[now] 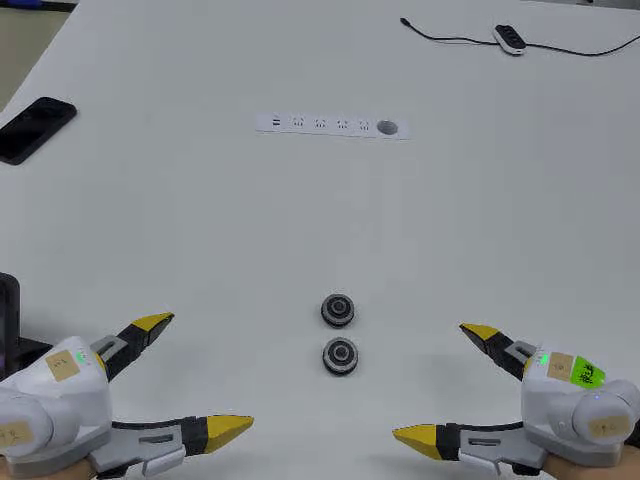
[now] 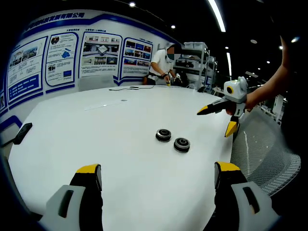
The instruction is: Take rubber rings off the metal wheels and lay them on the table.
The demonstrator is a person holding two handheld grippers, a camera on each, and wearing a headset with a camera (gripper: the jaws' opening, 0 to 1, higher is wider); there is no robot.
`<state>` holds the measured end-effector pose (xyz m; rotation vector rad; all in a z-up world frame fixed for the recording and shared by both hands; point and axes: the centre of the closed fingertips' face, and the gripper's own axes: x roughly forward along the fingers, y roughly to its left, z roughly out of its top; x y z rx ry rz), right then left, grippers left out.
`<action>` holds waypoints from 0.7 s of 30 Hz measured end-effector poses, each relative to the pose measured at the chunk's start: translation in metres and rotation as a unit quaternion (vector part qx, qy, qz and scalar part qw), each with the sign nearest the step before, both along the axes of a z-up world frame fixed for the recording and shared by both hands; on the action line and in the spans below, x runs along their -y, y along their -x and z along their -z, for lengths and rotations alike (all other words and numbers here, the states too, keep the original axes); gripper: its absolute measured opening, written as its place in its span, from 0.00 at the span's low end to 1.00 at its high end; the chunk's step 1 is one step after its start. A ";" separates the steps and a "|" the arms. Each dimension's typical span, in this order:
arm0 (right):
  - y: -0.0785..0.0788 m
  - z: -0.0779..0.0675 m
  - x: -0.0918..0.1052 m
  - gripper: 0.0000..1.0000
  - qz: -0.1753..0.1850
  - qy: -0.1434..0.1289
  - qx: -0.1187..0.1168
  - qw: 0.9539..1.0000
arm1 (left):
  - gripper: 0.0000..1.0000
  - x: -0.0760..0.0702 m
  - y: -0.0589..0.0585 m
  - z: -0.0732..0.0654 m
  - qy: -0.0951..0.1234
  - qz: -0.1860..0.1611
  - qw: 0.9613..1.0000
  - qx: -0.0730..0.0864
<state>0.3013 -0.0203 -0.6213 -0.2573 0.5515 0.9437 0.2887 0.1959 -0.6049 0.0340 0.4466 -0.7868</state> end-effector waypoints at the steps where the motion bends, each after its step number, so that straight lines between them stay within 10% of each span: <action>1: 0.000 0.000 0.000 0.97 0.000 0.000 -0.001 1.000 | 1.00 0.001 0.001 -0.001 0.001 0.000 1.000 -0.001; 21: -0.002 0.003 -0.006 0.92 0.000 -0.002 -0.008 1.000 | 0.93 0.005 0.001 0.003 0.005 0.001 1.000 -0.013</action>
